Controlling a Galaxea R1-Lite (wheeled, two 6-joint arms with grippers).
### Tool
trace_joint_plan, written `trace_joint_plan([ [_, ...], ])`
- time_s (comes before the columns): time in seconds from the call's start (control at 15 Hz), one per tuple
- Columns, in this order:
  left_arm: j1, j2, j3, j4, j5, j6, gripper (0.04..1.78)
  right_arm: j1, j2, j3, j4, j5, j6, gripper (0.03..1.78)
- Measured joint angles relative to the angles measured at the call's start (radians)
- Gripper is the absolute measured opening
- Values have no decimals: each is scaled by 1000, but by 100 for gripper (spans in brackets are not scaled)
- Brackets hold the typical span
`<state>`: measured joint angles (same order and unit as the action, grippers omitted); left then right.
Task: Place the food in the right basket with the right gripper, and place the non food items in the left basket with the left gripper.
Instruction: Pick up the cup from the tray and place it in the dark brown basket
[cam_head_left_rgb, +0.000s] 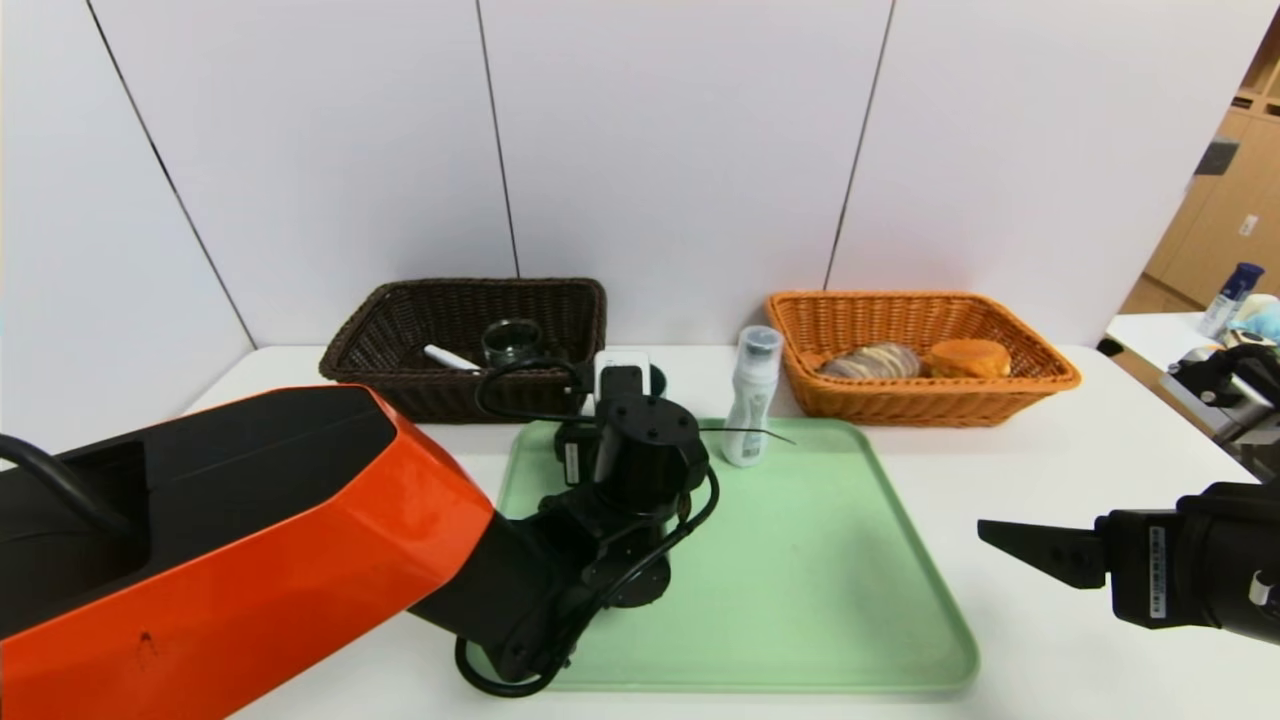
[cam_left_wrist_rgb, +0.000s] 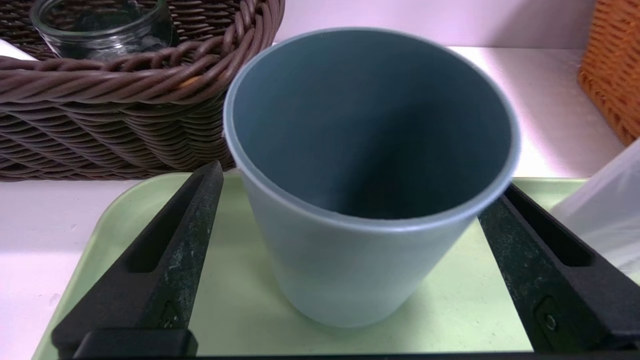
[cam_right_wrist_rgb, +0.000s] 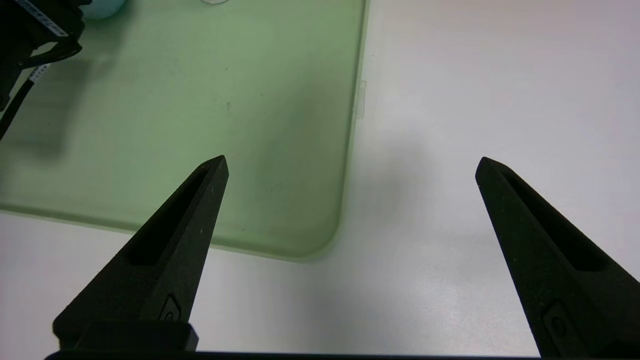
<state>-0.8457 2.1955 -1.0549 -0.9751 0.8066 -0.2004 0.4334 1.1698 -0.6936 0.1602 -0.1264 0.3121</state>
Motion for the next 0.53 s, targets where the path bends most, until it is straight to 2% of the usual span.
trace_joint_plan([
  [0.53, 31, 53, -50, -18, -3, 43, 169, 0, -2, 8, -3, 32, -12, 171],
])
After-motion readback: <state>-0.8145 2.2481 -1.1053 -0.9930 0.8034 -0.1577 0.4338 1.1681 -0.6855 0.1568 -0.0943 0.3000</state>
